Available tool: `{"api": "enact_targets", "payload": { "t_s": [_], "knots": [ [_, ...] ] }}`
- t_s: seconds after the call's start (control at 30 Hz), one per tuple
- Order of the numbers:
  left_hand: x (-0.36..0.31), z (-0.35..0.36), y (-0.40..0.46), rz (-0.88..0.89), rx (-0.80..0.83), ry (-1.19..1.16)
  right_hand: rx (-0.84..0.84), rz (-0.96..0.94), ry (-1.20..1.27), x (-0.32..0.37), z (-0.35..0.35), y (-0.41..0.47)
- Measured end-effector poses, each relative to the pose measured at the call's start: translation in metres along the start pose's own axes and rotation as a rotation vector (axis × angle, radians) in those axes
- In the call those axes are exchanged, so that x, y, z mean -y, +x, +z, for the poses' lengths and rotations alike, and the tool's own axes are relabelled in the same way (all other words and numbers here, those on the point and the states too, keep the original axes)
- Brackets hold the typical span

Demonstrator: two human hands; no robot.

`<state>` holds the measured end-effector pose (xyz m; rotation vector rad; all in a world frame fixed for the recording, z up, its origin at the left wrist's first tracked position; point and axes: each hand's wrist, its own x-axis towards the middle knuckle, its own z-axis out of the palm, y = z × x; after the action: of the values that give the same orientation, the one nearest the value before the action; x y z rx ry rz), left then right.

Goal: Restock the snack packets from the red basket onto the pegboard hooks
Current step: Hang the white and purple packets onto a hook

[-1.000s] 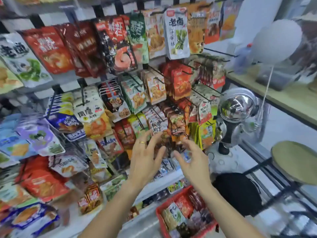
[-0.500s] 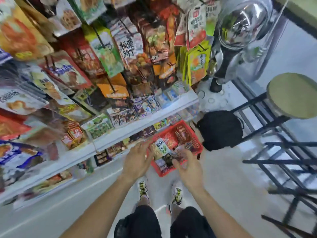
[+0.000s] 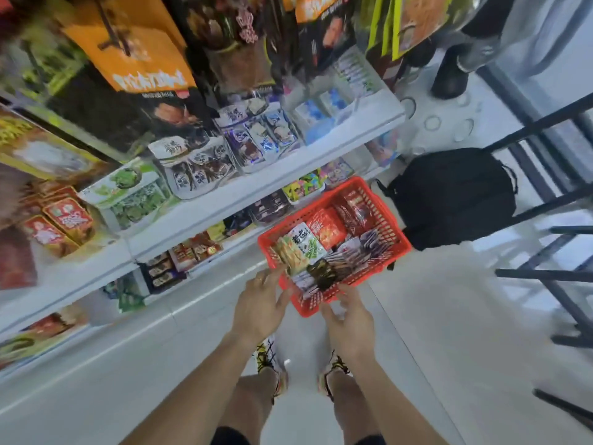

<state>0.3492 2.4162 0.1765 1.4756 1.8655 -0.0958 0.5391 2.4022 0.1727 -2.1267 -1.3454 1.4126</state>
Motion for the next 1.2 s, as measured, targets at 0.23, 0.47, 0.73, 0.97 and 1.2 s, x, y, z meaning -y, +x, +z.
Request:
{"api": "enact_targets", "payload": {
  "t_s": [0.23,0.47,0.73,0.97,1.2],
  "knots": [
    [0.019,0.082,0.085,0.086,-0.013,-0.077,0.021,-0.044,-0.109,-0.060,0.022,0.095],
    [0.002,0.192,0.197,0.273,-0.043,-0.117,-0.042,-0.060,-0.257,-0.149,0.011,0.215],
    [-0.044,0.308,0.324,0.418,-0.085,-0.153,-0.090,-0.240,-0.885,-0.199,-0.022,0.351],
    [-0.064,0.346,0.363,0.427,-0.170,-0.071,0.102,-0.406,-1.189,-0.200,-0.028,0.391],
    [-0.072,0.345,0.352,0.365,-0.174,-0.155,0.214,-0.470,-1.339,-0.191,-0.027,0.399]
  ]
}}
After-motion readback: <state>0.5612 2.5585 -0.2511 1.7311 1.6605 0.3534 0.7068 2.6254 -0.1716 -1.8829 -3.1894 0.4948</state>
